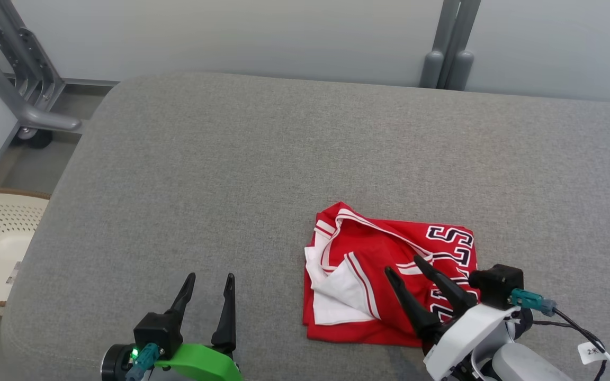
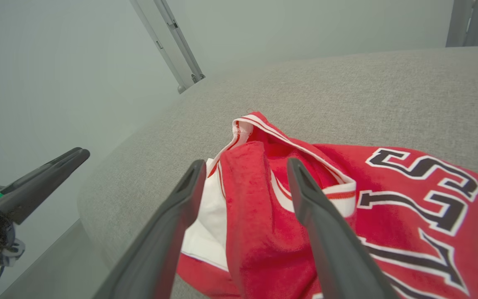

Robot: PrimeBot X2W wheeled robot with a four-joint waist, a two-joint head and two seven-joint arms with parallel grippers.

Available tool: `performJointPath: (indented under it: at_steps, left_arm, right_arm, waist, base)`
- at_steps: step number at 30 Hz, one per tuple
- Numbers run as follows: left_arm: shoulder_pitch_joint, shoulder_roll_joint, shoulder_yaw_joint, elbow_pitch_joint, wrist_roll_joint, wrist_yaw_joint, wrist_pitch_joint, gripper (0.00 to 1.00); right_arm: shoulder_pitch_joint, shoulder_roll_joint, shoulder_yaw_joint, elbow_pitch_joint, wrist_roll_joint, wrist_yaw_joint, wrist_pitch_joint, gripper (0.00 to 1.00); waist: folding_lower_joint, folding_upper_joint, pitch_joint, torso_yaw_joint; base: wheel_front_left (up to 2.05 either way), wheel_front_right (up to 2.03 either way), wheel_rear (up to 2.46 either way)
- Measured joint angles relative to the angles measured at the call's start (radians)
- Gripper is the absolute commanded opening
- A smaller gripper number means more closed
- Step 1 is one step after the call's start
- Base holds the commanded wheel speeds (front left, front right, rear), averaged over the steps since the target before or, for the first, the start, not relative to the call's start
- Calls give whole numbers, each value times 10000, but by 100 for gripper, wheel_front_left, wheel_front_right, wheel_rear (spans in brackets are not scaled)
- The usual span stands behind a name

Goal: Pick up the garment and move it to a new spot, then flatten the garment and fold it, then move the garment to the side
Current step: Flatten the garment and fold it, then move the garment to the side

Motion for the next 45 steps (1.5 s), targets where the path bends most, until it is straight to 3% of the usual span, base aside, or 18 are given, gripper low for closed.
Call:
performJointPath:
  at_steps: [9,10,13,17,23,24,25,27,30,38,45]
  left_arm:
    - [0,2,-6,21,-82,0,0,100]
    - [1,0,-10,19,-109,0,0,100]
    - [0,2,-10,-6,-169,17,0,100]
    - [-1,2,-23,-121,-176,40,0,100]
    - [-2,0,-8,-117,-234,38,0,100]
    - [-4,0,-2,-111,-234,38,0,100]
    - [-6,2,-2,-102,-234,38,0,100]
    - [-11,2,21,-73,-234,38,0,100]
    - [-9,2,79,-73,-230,40,0,100]
    - [-8,2,105,-165,-58,46,0,100]
    - [-33,0,81,-247,33,35,0,100]
  right_arm:
    - [-779,236,385,1377,38,0,219,100]
    - [-846,251,430,1521,21,0,247,93]
    - [-1006,305,635,1737,4,0,253,0]
    - [-1266,320,1068,1490,-48,0,100,0]
    - [-1449,257,2840,650,188,0,332,0]
    - [-1482,215,3221,512,328,0,422,46]
    - [-1544,186,3597,347,477,0,445,100]
    - [-1828,-105,4140,86,813,0,284,100]
    - [-2004,-376,3841,8,995,0,-86,100]
    - [-1620,-602,215,1628,318,0,-247,100]
    - [-1064,-77,-849,3039,-297,0,-245,100]
  waist:
    - [0,0,99,386]
    - [0,0,114,428]
    - [0,0,178,514]
    - [0,0,266,556]
    - [0,0,265,502]
    - [0,0,260,488]
    - [0,0,256,472]
    - [0,0,237,419]
    - [0,0,220,332]
    - [0,0,219,19]
    - [0,0,401,-39]
  base:
    - [0,0,0]
    - [0,0,0]
    - [0,0,0]
    - [0,0,0]
    - [0,0,0]
    - [0,0,0]
    - [0,0,0]
    - [0,0,0]
    - [0,0,0]
    - [0,0,0]
    - [0,0,0]
